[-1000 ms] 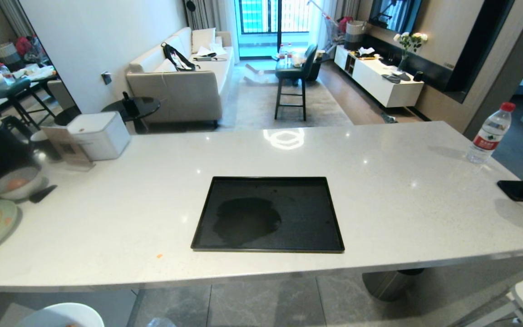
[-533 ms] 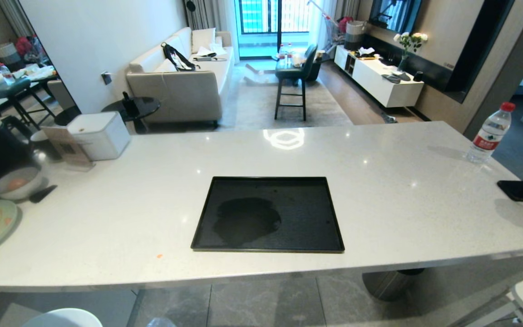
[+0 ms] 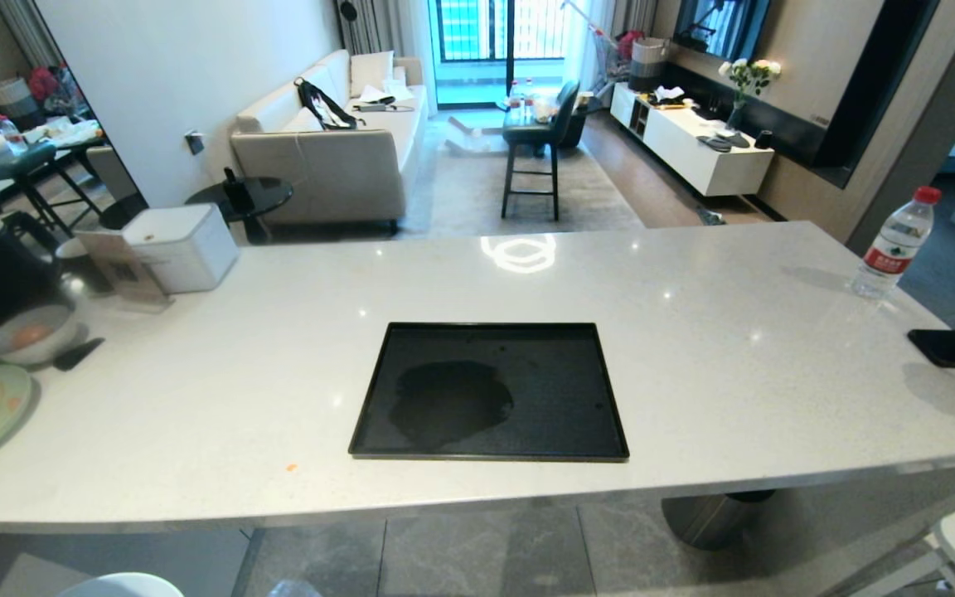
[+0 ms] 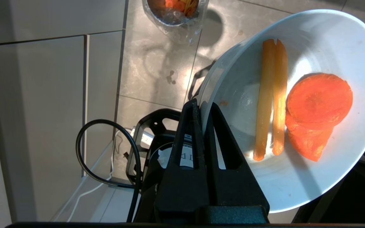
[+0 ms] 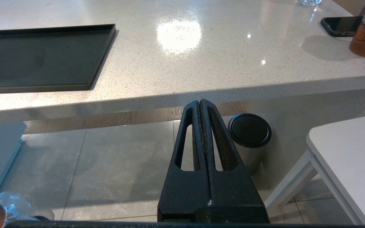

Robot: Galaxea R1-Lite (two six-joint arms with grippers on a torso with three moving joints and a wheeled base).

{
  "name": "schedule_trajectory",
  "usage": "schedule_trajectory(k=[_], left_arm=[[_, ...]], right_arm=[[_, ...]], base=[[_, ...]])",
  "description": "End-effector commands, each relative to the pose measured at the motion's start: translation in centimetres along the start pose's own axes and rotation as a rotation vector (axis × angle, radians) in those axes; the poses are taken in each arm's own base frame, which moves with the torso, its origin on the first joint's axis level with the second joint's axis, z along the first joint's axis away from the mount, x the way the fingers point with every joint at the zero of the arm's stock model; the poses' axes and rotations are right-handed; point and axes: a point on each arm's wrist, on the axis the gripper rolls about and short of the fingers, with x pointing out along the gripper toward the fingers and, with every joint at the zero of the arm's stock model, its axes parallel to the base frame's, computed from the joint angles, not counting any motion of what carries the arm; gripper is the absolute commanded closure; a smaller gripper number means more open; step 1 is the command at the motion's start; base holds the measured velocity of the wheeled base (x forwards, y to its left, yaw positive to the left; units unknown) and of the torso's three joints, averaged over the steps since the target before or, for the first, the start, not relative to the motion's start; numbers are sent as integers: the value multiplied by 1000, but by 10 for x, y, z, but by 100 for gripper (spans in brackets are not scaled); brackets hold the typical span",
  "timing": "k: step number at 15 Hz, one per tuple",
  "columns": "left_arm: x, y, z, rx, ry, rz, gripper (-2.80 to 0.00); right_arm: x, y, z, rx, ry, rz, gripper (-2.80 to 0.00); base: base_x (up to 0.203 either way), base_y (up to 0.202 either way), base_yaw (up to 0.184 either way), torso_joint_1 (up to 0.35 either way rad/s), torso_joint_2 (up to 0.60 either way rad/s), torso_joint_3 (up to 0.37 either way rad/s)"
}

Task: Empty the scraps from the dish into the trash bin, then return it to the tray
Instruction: Move the bowl over the trash can

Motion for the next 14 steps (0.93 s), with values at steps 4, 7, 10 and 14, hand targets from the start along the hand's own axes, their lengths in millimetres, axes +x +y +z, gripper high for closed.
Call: schedule_trajectory(k=[4, 7, 10, 14], left_arm=[[2, 0, -2, 1, 13, 8, 0], [3, 2, -6, 3, 17, 10, 0], [6, 4, -15, 6, 22, 14, 0], [7, 7, -23, 37, 18, 14, 0]], right_arm=[[0, 0, 0, 0, -1, 0, 0], [0, 0, 0, 0, -1, 0, 0], [0, 0, 0, 0, -1, 0, 0], [0, 0, 0, 0, -1, 0, 0]], base=[[0, 0, 0, 0, 0, 0], [0, 0, 0, 0, 0, 0], [0, 0, 0, 0, 0, 0], [0, 0, 0, 0, 0, 0]])
